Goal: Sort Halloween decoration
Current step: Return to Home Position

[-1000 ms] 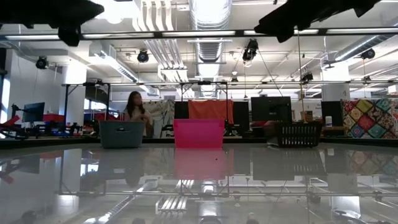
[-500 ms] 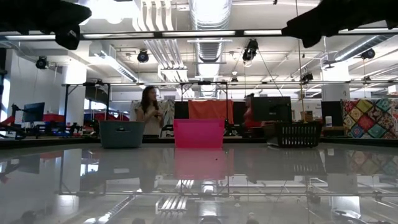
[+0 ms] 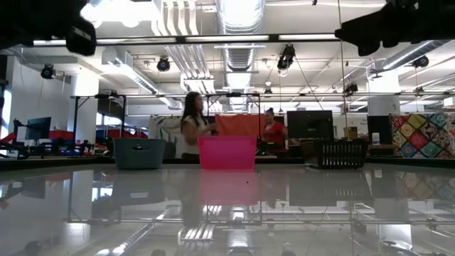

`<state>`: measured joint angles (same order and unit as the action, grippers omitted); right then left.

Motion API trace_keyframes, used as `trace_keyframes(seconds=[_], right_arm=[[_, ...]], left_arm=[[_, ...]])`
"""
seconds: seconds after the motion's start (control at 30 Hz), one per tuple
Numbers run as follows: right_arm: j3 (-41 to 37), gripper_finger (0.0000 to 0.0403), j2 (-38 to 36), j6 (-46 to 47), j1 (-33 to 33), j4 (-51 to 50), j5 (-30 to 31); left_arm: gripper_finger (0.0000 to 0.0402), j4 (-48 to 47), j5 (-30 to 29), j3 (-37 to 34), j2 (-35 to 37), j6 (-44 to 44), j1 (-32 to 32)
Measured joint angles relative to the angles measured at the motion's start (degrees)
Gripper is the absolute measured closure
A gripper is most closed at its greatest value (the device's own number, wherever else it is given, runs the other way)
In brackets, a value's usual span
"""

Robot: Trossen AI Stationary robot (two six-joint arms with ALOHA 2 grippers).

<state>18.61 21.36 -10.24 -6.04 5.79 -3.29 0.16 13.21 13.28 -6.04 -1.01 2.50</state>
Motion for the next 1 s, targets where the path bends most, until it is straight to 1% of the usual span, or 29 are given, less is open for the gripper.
trace_keyframes(seconds=[0.17,0.3,0.37,0.43,0.47,0.5,0.53,0.57,0.63,0.77,0.87,0.93,1.0], right_arm=[[-4.61,0.025,-6.26,0.05,0.0,1.11,0.89],[-8.42,0.025,-13.64,0.53,0.0,0.77,3.25],[-10.84,0.025,-17.69,0.66,-0.02,0.59,3.46],[-13.92,0.025,-21.32,0.62,0.0,1.29,3.5],[-15.64,0.025,-21.29,0.31,-0.08,3.49,3.87],[-17.69,0.025,-21.37,0.05,-0.24,3.16,4.62],[-17.95,0.025,-21.21,0.05,-0.43,1.17,6.47],[-17.89,0.025,-20.34,0.03,-0.64,2.5,8.47],[-17.94,0.025,-19.5,1.3,-0.85,-0.34,11.77],[-17.94,0.025,-18.77,0.21,-0.87,0.38,16.82],[-17.94,0.025,-18.59,-0.69,-0.87,-0.6,22.7],[-17.94,0.025,-18.59,-1.59,-0.87,-1.91,26.03],[-17.94,0.025,-18.26,-2.97,-0.87,-1.75,27.55]], left_arm=[[0.0402,5.83,-0.3,-7.3,2.31,-0.01,-1.42],[0.0402,8.37,-0.49,-12.26,6.07,1.17,-5.16],[0.0402,6.89,-0.22,-12.61,5.88,2.25,-7.35],[0.0401,6.84,0.47,-12.69,4.93,1.16,-8.72],[0.0402,6.44,0.48,-12.67,4.76,0.19,-9.16],[0.0402,6.43,0.37,-12.67,4.61,-0.33,-9.47],[0.0402,6.48,-0.42,-12.67,4.45,-0.4,-9.64],[0.0402,6.55,-1.04,-12.67,4.3,-0.4,-9.72],[0.0402,5.87,-3.27,-12.65,4.28,-0.38,-9.75],[0.0402,1.88,-7.69,-12.5,3.32,1.15,-9.75],[0.0402,2.09,-11.06,-12.41,2.2,1.28,-9.75],[0.0402,1.88,-11.22,-12.44,1.74,1.28,-9.75],[0.0402,1.95,-11.21,-12.41,1.11,1.3,-9.75]])
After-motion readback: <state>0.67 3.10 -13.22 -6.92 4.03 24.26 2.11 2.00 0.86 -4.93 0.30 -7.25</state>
